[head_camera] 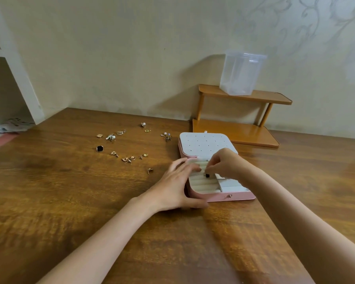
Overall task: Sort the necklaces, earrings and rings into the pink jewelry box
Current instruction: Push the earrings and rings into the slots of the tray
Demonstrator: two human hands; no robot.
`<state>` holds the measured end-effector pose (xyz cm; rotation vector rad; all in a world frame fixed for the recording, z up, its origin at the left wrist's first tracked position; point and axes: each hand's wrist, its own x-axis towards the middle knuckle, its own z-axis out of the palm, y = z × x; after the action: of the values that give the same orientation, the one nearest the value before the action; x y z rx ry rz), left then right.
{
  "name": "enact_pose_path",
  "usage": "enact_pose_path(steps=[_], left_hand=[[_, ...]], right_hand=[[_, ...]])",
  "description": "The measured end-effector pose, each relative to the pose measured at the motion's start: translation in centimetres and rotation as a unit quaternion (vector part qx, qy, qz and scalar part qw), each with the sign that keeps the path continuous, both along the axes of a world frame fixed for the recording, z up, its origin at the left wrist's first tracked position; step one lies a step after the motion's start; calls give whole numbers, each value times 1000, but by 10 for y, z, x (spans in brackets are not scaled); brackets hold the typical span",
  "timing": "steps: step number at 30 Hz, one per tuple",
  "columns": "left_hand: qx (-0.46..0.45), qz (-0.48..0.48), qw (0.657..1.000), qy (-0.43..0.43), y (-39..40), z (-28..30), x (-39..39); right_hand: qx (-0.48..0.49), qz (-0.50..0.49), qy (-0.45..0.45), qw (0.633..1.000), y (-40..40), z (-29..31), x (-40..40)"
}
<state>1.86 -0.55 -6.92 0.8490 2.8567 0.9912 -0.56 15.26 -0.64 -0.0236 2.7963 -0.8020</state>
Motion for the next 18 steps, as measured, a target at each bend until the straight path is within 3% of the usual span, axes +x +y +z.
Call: enact_pose_path(steps=[4, 7, 11, 14, 18], left_hand=[[82, 16, 996, -6, -20, 15, -7], [129, 147, 978, 72, -50, 22, -22], [3, 316, 945, 81, -86, 11, -35], [-74, 344, 934, 55, -98, 2, -38], [-63, 350, 932, 73, -102, -1, -39]], right_hand=[[-7, 3, 38, 999, 0, 15, -7], [-17, 65, 64, 996, -20, 24, -14], [9, 160, 103, 982, -60, 14, -28], [24, 194, 146, 970, -88, -2, -40], [97, 287, 148, 941, -114, -29, -53]])
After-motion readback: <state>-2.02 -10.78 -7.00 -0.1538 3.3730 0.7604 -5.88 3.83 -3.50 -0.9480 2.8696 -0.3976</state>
